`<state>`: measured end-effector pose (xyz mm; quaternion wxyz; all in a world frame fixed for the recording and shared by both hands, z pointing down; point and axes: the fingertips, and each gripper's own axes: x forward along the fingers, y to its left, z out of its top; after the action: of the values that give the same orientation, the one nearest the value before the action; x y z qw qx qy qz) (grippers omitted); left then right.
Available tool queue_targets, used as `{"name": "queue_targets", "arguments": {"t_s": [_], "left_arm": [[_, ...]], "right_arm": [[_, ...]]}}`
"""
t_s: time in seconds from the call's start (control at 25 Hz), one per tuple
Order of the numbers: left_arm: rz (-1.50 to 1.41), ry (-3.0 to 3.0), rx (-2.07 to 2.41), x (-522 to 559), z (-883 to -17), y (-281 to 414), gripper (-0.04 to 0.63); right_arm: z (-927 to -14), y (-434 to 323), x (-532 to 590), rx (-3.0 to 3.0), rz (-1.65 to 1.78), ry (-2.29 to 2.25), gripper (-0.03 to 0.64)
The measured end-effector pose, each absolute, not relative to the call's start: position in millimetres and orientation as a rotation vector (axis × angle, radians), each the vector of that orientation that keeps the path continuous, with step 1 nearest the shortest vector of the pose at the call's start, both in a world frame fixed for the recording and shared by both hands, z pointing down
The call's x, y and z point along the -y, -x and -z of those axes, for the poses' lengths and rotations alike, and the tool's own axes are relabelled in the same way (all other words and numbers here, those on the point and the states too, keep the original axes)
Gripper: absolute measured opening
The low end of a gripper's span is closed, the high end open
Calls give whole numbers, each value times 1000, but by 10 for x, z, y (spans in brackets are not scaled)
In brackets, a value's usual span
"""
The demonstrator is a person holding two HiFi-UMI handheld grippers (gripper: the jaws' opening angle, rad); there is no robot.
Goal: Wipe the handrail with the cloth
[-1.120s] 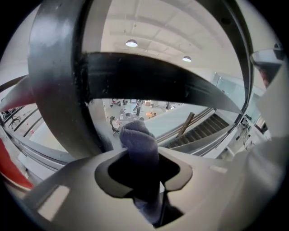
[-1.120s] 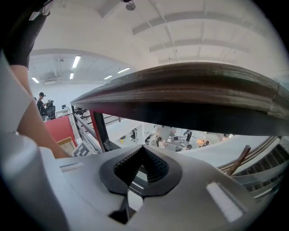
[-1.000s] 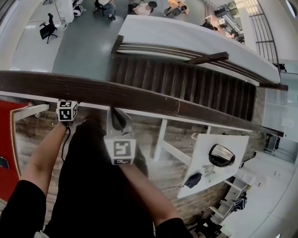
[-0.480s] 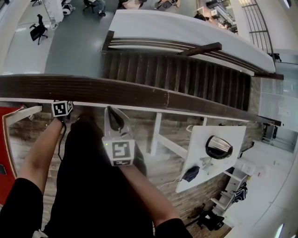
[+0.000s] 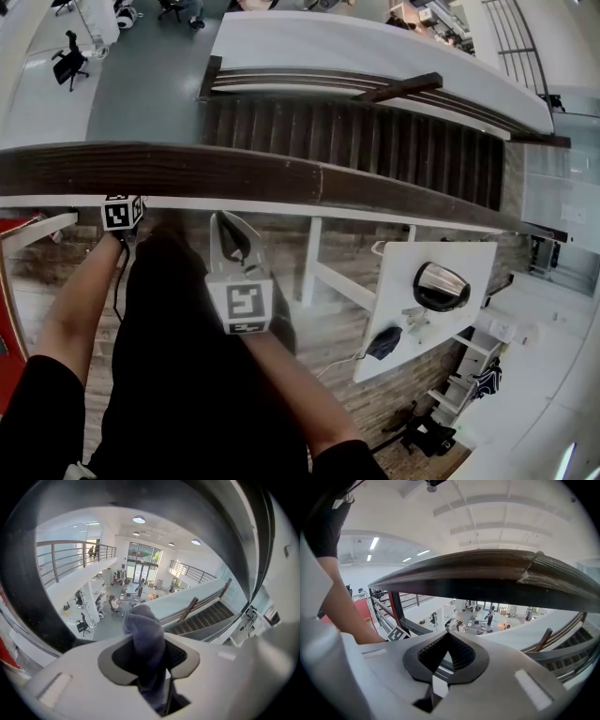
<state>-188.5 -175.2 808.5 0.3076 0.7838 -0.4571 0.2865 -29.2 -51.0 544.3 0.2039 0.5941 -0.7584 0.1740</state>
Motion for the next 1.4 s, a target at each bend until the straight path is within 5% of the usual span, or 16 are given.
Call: {"name": "queue_targets", "arguments": {"t_s": [1.4], "left_arm": [[-753,-2058,1182,1528,-8154,903,114]], "right_arm": [[-5575,-514,-1,2054,-605,-1695,2]]}}
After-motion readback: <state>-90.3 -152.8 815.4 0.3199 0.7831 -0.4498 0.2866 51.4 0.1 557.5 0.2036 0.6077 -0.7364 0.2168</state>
